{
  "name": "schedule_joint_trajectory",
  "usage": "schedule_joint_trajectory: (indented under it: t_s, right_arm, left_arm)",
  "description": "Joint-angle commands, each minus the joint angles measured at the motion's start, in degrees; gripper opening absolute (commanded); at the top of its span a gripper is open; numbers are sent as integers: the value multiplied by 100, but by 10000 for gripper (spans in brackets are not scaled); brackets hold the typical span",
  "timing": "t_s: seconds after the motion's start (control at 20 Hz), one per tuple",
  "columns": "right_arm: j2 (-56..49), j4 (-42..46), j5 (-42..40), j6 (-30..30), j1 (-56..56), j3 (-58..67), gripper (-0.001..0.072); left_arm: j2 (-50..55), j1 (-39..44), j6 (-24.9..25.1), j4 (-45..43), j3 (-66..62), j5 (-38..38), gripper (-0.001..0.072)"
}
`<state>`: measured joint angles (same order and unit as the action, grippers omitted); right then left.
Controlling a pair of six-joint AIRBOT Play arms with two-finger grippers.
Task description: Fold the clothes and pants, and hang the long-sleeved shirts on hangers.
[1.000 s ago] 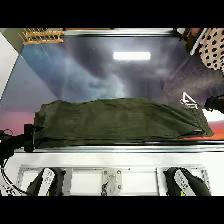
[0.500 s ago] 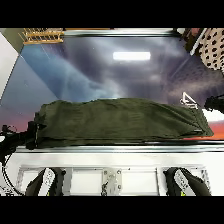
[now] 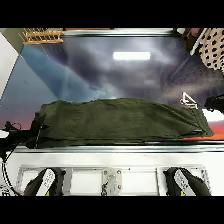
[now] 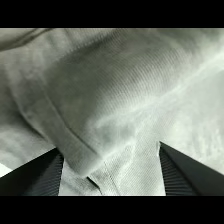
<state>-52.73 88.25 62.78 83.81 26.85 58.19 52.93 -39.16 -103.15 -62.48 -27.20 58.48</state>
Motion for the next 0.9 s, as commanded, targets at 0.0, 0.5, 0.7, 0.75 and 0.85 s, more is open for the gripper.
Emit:
schedule_joint_trajectory:
  t_s: [0.0,0.5,0.7,0.75,0.85]
  right_arm:
    - [-2,-2,2,2,-7,-2,442]
    - [-4,-4,-2,2,-7,-2,442]
    - [-4,-2,-2,2,-7,-2,441]
    - [-4,-2,-2,2,-7,-2,442]
    - [-4,-2,-2,2,-4,-2,442]
  left_arm:
    - [461,313,-142,87,-98,-354,474]
    - [-920,660,293,-2201,-1392,699,7]
    - [-1458,973,739,-2210,-442,798,7]
    - [-1558,1001,737,-2208,-247,802,7]
    - [-1681,1001,737,-2286,20,885,7]
